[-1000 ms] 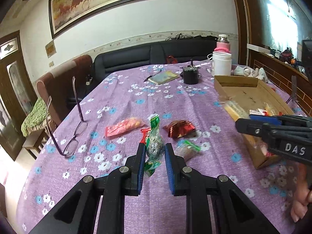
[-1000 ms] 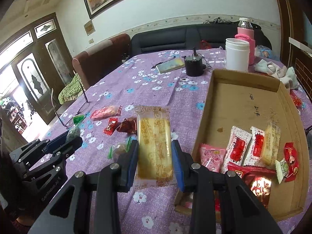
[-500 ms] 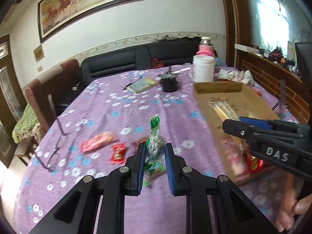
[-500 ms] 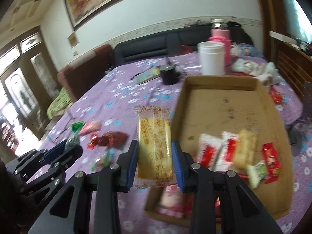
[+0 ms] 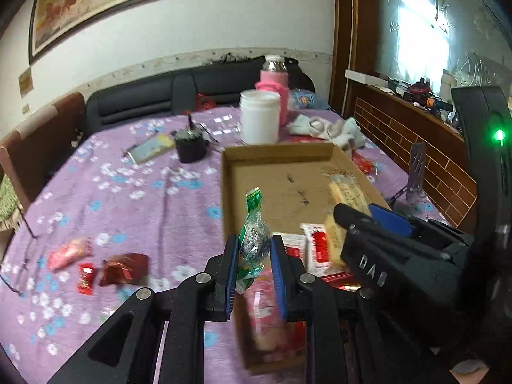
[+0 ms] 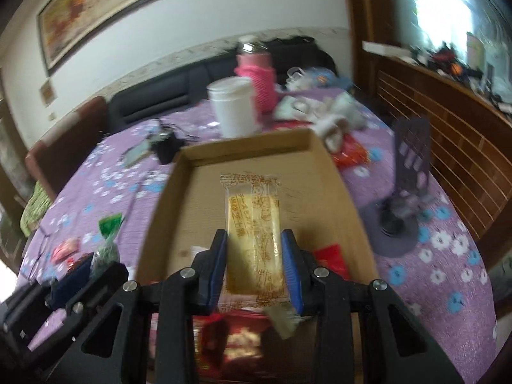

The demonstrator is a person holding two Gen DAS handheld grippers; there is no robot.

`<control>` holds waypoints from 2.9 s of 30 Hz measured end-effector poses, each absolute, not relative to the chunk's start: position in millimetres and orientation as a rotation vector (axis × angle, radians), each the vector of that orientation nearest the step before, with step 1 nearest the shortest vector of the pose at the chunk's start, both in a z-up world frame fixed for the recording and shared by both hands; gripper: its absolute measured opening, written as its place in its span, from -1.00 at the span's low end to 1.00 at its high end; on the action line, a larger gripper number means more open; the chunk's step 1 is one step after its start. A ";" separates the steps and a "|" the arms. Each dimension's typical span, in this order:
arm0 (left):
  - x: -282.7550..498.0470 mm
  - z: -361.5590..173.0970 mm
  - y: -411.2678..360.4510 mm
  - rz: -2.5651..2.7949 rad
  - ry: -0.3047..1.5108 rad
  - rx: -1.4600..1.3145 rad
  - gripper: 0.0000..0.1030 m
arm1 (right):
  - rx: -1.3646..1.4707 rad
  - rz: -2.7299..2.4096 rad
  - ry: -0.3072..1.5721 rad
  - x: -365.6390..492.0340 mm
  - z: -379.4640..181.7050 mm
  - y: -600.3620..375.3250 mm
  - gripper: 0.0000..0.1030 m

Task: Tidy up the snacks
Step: 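Carry the biscuit bar over the tray with the right gripper while the left carries the green candy, then lower the biscuit bar and green candy into the tray and open both grippers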

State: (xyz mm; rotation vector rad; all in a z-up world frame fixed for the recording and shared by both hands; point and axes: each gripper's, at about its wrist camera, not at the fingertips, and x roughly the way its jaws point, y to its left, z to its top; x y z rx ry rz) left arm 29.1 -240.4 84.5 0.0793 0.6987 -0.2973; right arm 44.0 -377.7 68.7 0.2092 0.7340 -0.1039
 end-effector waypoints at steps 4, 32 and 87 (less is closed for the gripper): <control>31.4 65.3 -246.8 -0.316 0.724 0.092 -0.63 | 0.156 -0.151 0.763 49.5 63.2 -377.6 -0.38; 30.3 37.6 -255.3 -0.344 0.741 0.165 -0.63 | 0.072 -0.195 0.815 58.9 47.6 -365.7 -0.38; 22.5 42.1 -257.0 -0.360 0.706 0.187 -0.63 | 0.075 -0.179 0.811 58.0 47.0 -361.6 -0.36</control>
